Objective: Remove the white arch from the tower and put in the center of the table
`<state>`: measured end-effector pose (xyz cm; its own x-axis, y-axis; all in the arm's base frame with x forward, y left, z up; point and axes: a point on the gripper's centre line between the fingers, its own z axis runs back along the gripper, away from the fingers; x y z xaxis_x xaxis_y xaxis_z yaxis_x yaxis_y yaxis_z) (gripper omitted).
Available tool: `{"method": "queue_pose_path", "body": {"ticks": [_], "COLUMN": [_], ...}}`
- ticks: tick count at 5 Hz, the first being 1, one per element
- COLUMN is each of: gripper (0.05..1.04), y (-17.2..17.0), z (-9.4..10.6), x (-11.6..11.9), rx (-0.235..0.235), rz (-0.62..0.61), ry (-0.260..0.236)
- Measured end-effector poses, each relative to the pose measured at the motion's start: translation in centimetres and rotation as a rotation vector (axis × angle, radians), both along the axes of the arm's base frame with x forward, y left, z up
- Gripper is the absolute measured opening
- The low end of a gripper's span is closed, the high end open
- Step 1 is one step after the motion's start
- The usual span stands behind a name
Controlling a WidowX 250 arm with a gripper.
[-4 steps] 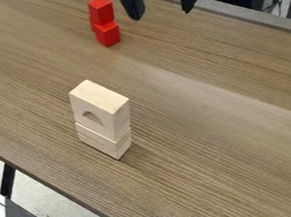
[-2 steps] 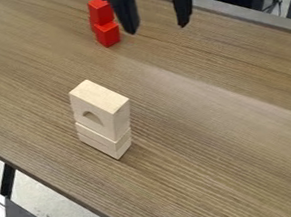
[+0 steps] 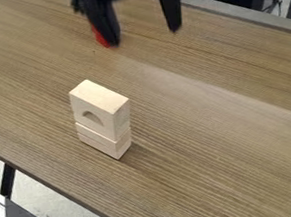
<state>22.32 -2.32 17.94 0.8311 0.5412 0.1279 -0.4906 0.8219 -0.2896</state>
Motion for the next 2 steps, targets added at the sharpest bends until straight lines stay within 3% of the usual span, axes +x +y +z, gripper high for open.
{"method": "queue_pose_path", "body": {"ticks": [1, 2], "gripper": [0.999, 0.999], "y": [-0.8, -0.3], "z": [-2.4, -4.4], "x": [-0.5, -0.4], "rx": [0.116, 0.154], "rz": [0.149, 0.262], "ry": [0.083, 0.128]}}
